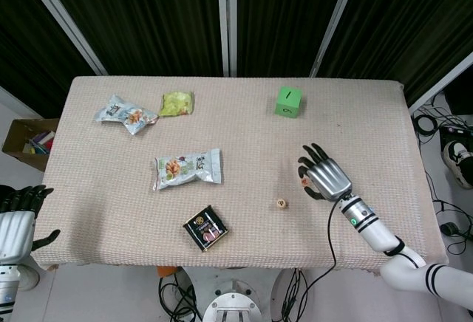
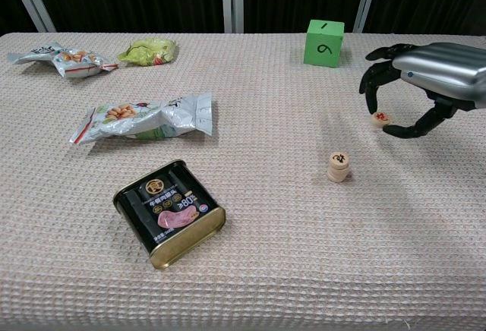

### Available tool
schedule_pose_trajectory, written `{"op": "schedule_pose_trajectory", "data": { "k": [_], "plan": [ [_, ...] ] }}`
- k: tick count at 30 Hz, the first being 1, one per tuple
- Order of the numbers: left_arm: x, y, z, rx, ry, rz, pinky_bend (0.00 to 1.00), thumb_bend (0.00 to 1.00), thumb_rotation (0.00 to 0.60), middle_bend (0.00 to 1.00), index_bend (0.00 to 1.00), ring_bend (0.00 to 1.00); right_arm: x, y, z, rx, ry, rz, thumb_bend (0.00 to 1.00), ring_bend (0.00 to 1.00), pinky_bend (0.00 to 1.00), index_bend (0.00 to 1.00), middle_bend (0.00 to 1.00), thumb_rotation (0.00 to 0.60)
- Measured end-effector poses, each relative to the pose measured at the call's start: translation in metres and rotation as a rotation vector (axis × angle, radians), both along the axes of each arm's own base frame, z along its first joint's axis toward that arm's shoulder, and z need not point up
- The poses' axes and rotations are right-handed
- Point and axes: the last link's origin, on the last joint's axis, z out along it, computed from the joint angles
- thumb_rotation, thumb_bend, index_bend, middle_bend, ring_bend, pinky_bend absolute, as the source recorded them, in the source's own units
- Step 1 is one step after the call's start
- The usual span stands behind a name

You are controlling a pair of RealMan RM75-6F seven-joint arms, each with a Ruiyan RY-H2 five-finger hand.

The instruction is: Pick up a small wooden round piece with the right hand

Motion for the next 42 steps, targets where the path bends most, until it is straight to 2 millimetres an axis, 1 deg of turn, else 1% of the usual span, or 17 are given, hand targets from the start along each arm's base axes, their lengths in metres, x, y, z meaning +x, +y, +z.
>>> {"op": "schedule_pose_trajectory", "data": {
  "k": [4, 8, 14, 42],
  "plan": [
    [-0.001, -0.002, 0.001, 0.002, 0.0, 0.006, 0.19, 0.0, 0.6, 0.18, 0.22, 0.13, 0.023, 0.013, -0.002, 0.069, 0.022, 0.083, 0.35, 0.0, 0.0, 0.56, 0.26, 0.6],
    [-0.001, -0.002, 0.001, 0.002, -0.002, 0.006, 0.19, 0.0, 0.6, 0.18, 0.22, 0.13, 0.032, 0.02, -0.01, 0.116, 0.076, 0.134, 0.35, 0.0, 0.0, 0.56, 0.26, 0.6],
    [-0.003, -0.003, 0.0, 0.001, -0.005, 0.008, 0.19, 0.0, 0.6, 0.18, 0.22, 0.13, 0.037, 0.024, -0.019, 0.133, 0.106, 0.158, 0.35, 0.0, 0.0, 0.54, 0.25, 0.6],
    [-0.006, -0.003, -0.001, 0.0, -0.007, 0.015, 0.19, 0.0, 0.6, 0.18, 0.22, 0.13, 0.041, 0.025, -0.025, 0.135, 0.113, 0.178, 0.35, 0.0, 0.0, 0.42, 0.23, 0.6]
  ]
}}
